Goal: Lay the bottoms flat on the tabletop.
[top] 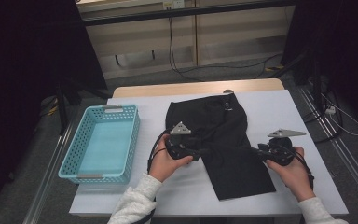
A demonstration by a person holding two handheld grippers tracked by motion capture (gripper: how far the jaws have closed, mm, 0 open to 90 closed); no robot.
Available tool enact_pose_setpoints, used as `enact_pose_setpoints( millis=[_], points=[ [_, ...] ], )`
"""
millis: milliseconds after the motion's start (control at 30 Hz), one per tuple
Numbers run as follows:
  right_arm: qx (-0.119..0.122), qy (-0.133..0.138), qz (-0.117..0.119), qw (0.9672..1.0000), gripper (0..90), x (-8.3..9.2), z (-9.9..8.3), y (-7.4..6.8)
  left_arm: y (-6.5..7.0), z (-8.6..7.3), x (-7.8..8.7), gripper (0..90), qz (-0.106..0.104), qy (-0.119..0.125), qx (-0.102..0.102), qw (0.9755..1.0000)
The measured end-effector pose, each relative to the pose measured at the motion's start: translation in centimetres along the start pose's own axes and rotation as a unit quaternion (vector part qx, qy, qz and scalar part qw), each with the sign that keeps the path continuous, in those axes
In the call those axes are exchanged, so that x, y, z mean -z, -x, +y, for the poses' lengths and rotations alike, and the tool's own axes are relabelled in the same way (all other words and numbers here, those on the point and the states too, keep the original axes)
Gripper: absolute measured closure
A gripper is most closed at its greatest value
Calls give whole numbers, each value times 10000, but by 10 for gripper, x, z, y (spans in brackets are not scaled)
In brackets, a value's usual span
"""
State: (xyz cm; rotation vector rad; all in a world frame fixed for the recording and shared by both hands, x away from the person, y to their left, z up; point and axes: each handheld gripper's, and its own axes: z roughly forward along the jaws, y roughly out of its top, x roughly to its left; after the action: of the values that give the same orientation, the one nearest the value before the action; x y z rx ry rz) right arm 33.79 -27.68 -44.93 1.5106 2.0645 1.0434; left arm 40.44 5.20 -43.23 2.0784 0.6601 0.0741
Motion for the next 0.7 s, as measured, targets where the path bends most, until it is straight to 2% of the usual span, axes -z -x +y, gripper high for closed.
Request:
enact_pose_setpoints(
  millis=[133,167,200,233,267,300,333,367,433,600,700],
  points=[
    [-168,-59,-93,9998,630,-17,9,3,-2,-1,0,310,36,-40,-8,10000],
    [-236,-49,-27,9997,646,-22,9,3,-2,-1,0,309,53,-25,1,10000],
    [-219,-71,69,9997,685,-25,10,3,-3,-1,0,308,51,-21,11,10000],
    [-133,-161,66,9998,679,-29,10,1,-4,-1,0,307,45,-36,8,10000],
    [-59,-254,-11,9997,708,-32,10,0,-4,-1,1,307,50,-29,10,10000],
    [15,-230,-51,9997,817,-33,9,-1,-5,-1,1,307,49,-28,21,10000],
    [44,-254,10,9997,880,-33,10,-1,-5,-1,1,307,52,-34,35,10000],
    [70,-264,10,9996,892,-34,11,0,-5,-1,2,307,64,-29,35,10000],
    [163,-264,-158,9994,897,-34,14,3,-5,-1,1,307,68,-11,24,10000],
    [58,38,-613,9981,895,-35,17,21,-5,-1,1,312,45,-50,8,10000],
    [45,-38,-626,9980,893,-35,12,26,-7,-2,2,309,62,-21,4,10000]
  ],
)
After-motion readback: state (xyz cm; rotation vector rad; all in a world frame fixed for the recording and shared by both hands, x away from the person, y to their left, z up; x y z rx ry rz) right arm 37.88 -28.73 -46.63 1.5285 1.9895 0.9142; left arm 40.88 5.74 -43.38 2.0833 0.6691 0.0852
